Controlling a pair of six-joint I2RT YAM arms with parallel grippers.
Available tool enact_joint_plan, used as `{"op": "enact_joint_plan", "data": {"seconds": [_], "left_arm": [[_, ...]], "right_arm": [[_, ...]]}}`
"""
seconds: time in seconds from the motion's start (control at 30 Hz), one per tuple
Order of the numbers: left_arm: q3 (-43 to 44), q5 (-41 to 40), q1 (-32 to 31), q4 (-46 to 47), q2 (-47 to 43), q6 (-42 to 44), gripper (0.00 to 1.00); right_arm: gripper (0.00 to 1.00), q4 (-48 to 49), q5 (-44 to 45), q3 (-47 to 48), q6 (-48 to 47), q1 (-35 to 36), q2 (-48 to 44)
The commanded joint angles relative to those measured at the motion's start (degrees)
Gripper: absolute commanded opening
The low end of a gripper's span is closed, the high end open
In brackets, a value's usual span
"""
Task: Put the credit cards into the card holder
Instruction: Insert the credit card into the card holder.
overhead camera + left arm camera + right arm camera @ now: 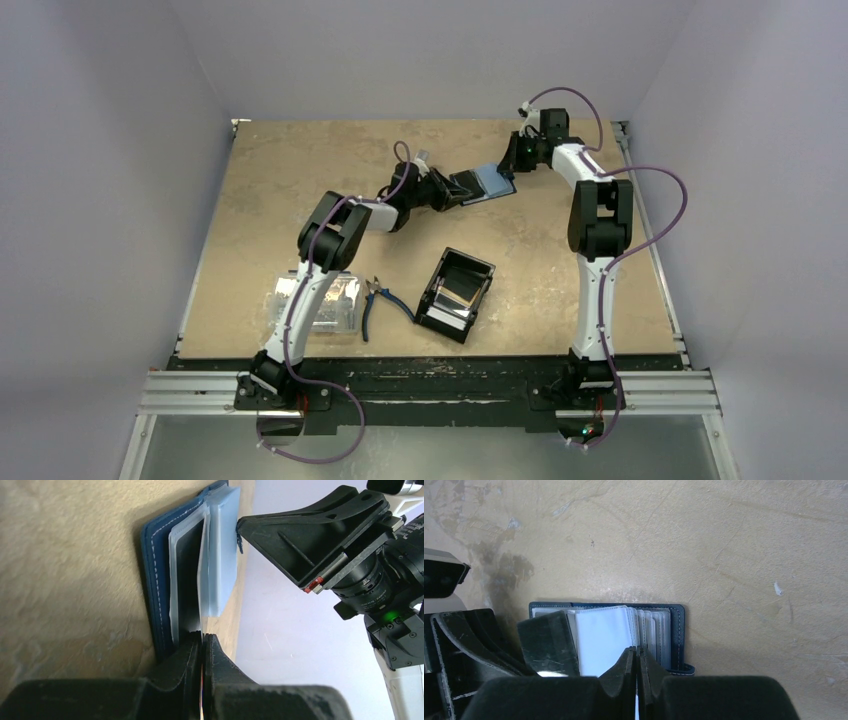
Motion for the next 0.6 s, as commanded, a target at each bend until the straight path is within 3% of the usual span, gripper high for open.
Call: {"op": "enact_joint_plan", "data": {"seconds": [0.0, 0.43, 0.57], "left_arm": [[-2.71, -3.28, -0.2, 3.13, -4.88, -0.01, 0.0], [-2.07, -1.67, -0.71, 12.17, -2.38, -4.77, 0.0], [-1.36, -1.58, -0.82, 10.41, -2.33, -3.95, 0.0]], "right_arm": [[0.08, -4.16, -0.44, 0.63, -1.25, 0.7, 2.81], [0.08, -4.95, -0.45, 1.22, -1.43, 0.68, 3.49], [0.08, -5.26, -0.37, 1.48, -1.43, 0.69, 3.6]]}}
